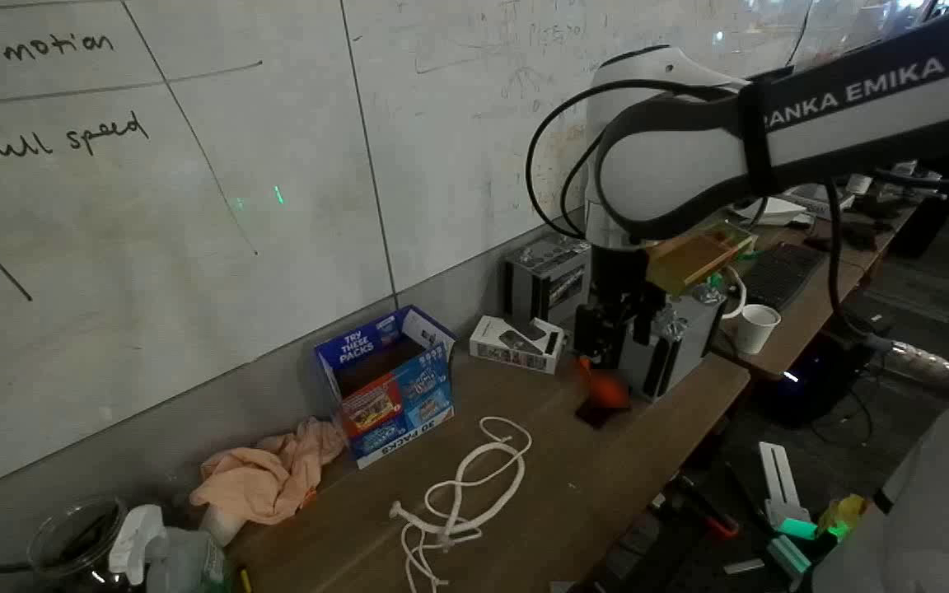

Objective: Pick up the white ropes from the counter and put them in the box

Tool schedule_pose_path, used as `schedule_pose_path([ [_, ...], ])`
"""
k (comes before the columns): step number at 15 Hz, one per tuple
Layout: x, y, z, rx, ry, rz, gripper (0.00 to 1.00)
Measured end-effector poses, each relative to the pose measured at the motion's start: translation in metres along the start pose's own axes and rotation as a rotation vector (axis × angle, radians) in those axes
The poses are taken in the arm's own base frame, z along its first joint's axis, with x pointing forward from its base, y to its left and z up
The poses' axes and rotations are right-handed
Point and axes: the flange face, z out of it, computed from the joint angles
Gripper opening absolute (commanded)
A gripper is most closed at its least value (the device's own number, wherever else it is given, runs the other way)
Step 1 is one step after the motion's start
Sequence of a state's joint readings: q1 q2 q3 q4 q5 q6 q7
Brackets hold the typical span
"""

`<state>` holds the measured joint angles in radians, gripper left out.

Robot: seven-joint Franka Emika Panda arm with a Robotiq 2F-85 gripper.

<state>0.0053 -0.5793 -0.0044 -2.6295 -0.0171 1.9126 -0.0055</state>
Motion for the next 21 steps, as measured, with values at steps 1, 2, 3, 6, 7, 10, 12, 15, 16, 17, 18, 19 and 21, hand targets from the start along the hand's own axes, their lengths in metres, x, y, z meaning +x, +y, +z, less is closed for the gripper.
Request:
schedule_pose_path([
  [1, 0.001, 0.000, -0.002, 0.000, 0.004, 0.000, 1.00],
  [2, 0.001, 0.000, -0.003, 0.000, 0.007, 0.000, 1.00],
  [3, 0.001, 0.000, -0.004, 0.000, 0.008, 0.000, 1.00],
  [6, 0.001, 0.000, -0.004, 0.000, 0.009, 0.000, 1.00],
  [7, 0.001, 0.000, -0.004, 0.000, 0.009, 0.000, 1.00],
  [10, 0.004, -0.005, 0.007, 0.017, 0.015, 0.023, 1.00],
  [12, 0.014, -0.025, 0.038, 0.020, 0.026, 0.113, 1.00],
  [15, 0.034, -0.071, 0.093, 0.025, 0.007, 0.222, 1.00],
  [16, 0.041, -0.088, 0.109, 0.027, 0.005, 0.252, 1.00],
  [17, 0.048, -0.104, 0.125, 0.027, 0.013, 0.284, 1.00],
  [18, 0.056, -0.119, 0.139, 0.031, 0.018, 0.326, 1.00],
  [19, 0.065, -0.133, 0.150, 0.038, 0.017, 0.381, 1.00],
  [21, 0.084, -0.154, 0.168, 0.050, 0.000, 0.496, 1.00],
])
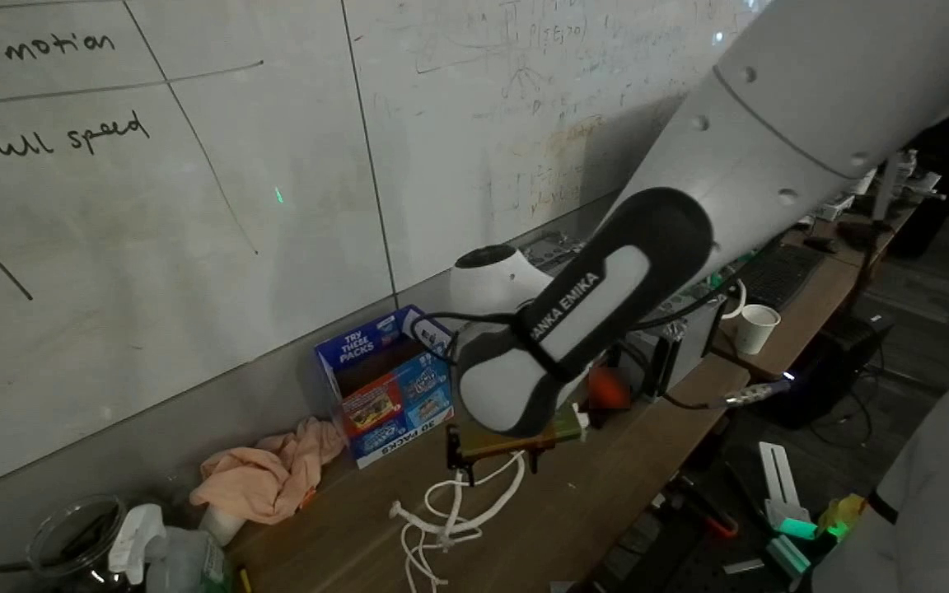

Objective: Pick up the white ropes from the counter and put them in the box

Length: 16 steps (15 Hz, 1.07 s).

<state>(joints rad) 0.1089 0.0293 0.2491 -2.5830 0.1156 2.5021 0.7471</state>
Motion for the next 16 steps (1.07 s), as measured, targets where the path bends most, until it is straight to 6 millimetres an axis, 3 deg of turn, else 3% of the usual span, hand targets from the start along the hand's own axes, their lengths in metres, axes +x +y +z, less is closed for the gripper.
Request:
schedule_pose_path([
  [5, 0.018, -0.054, 0.045, 0.033, -0.019, 0.271, 1.00],
  [8, 0.022, -0.076, 0.069, 0.035, -0.015, 0.395, 1.00],
  [11, 0.025, -0.088, 0.088, 0.027, -0.005, 0.500, 1.00],
  [16, 0.035, -0.090, 0.113, 0.041, 0.061, 0.691, 1.00],
])
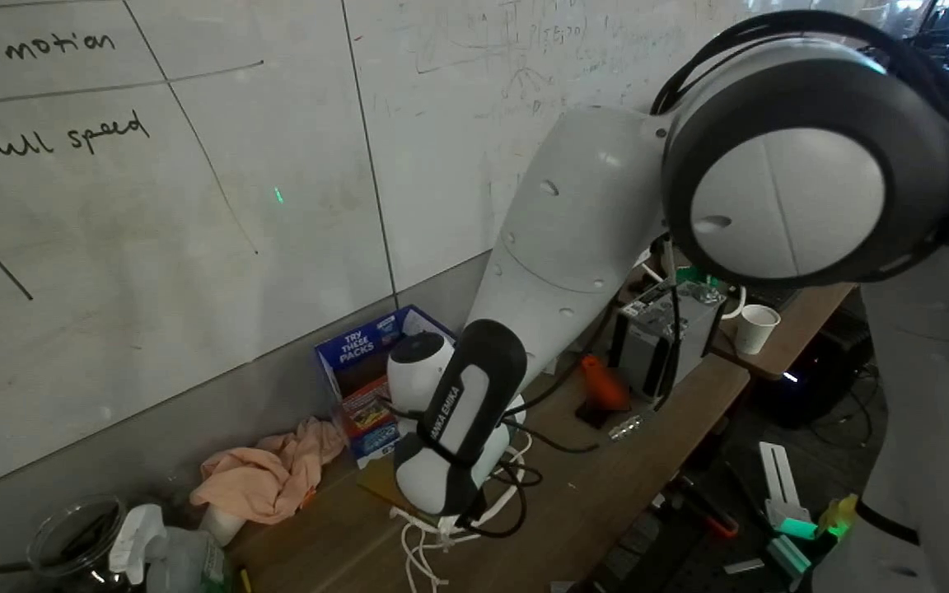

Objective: Pick up the white ropes from the counter and put them in the box

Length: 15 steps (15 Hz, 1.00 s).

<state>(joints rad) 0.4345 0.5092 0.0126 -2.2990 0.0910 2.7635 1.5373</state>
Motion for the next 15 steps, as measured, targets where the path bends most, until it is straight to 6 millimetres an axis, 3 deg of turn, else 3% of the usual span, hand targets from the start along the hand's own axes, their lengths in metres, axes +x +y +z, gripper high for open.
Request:
schedule_pose_path([
  [6, 0.009, -0.004, 0.033, 0.018, 0.050, 0.155, 1.00],
  [15, 0.010, -0.016, 0.075, 0.008, 0.076, 0.199, 1.00],
])
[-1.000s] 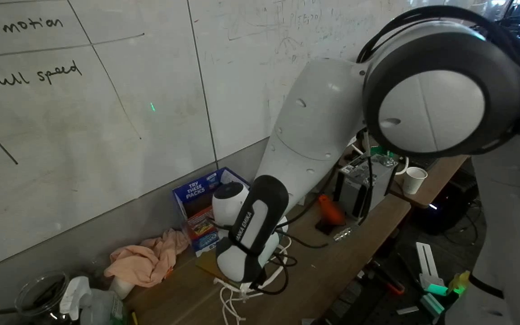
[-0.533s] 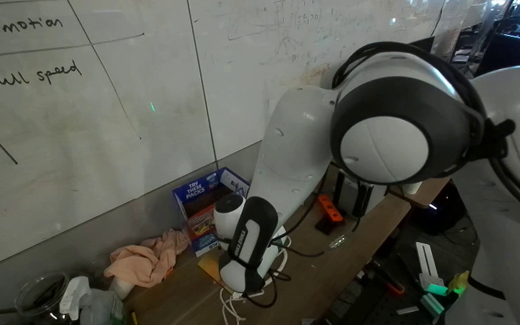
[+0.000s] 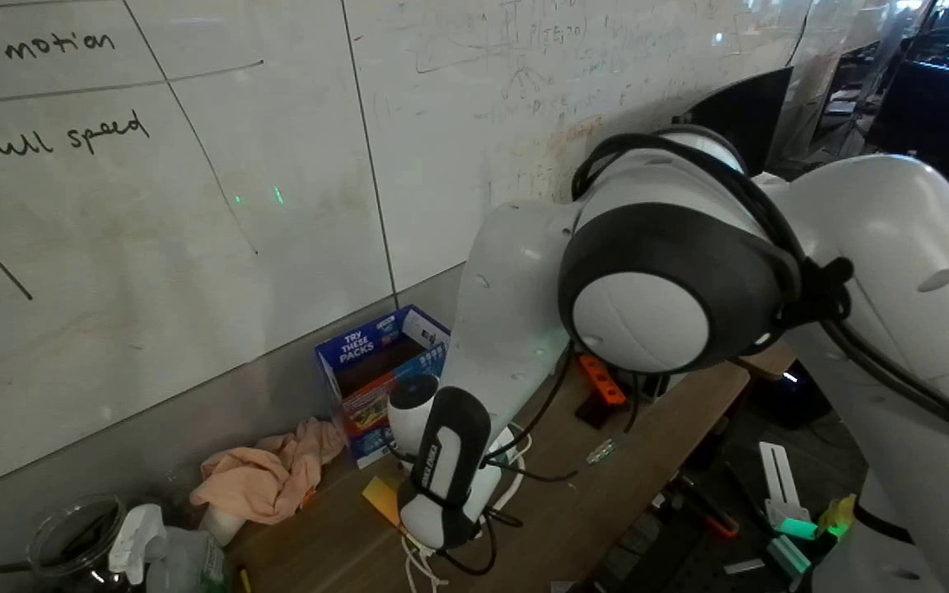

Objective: Pick up the white ropes from the counter and put them in the box

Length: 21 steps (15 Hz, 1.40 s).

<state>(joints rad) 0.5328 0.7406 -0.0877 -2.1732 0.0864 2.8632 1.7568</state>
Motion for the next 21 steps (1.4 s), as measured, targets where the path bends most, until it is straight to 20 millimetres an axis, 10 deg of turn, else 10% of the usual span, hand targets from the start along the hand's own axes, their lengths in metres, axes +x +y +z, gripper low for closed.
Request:
schedule_pose_path([
  [21, -0.004, 0.008, 0.028, -0.035, 0.034, 0.084, 1.00],
])
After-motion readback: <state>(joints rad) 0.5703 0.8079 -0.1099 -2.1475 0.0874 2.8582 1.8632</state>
